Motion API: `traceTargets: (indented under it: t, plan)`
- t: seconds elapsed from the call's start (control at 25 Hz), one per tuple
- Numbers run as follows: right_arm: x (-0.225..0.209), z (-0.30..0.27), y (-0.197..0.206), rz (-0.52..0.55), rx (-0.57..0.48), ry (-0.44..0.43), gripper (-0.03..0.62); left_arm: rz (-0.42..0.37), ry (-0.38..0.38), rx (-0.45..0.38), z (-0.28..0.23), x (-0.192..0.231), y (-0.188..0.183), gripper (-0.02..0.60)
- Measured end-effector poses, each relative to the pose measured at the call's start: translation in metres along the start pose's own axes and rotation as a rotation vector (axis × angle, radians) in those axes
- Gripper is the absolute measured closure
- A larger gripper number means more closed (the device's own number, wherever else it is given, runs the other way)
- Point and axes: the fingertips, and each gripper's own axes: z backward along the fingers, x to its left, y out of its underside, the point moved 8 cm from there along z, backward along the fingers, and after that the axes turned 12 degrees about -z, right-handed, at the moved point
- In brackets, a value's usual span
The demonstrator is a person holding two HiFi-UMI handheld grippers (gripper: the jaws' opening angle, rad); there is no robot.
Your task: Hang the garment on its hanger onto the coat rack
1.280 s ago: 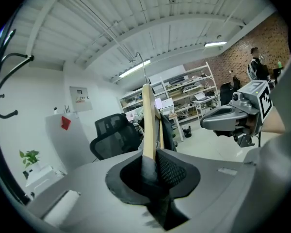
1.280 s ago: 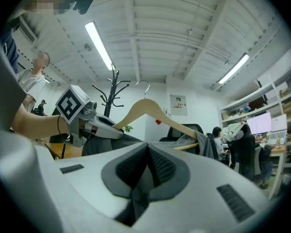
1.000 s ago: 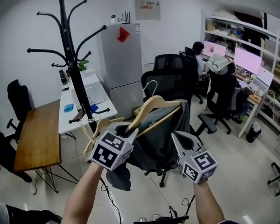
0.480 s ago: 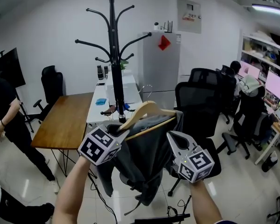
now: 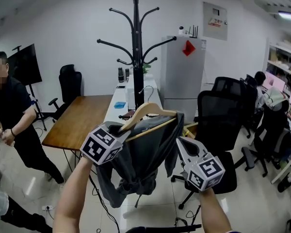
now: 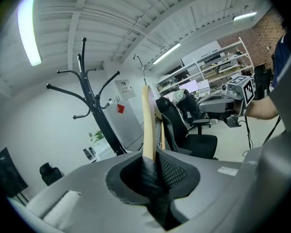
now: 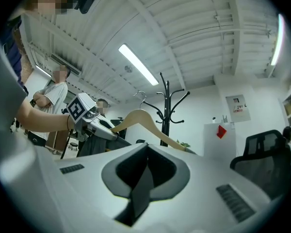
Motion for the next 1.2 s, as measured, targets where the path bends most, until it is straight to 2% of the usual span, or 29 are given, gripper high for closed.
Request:
traceTargets:
  t: [0.12,0.32,0.72,0.96,1.2]
  plan:
    - [0.003,-0.014,-0.006,0.009,-0.003,-0.010,0.592,0.007,-0.007,0.002,-0.002,0.016,0.005,0.517]
    - [0.011,-0.050,-0.018,0.070,-0.013,-0.004,0.592,0.039,0.011,-0.053,-0.016,0.055,0.014,0.518]
    - [0.024,-0.126,-0.033,0.152,-0.071,0.088,0.592,-0.040,0.141,-0.161,-0.073,0.137,0.012,0.517]
    - [0.016,-0.144,-0.026,0.173,-0.061,0.167,0.592,-0.043,0.219,-0.197,-0.117,0.160,0.022,0.517]
    - [0.005,-0.151,-0.015,0.165,-0.041,0.217,0.592,-0.027,0.252,-0.189,-0.145,0.173,0.041,0.517]
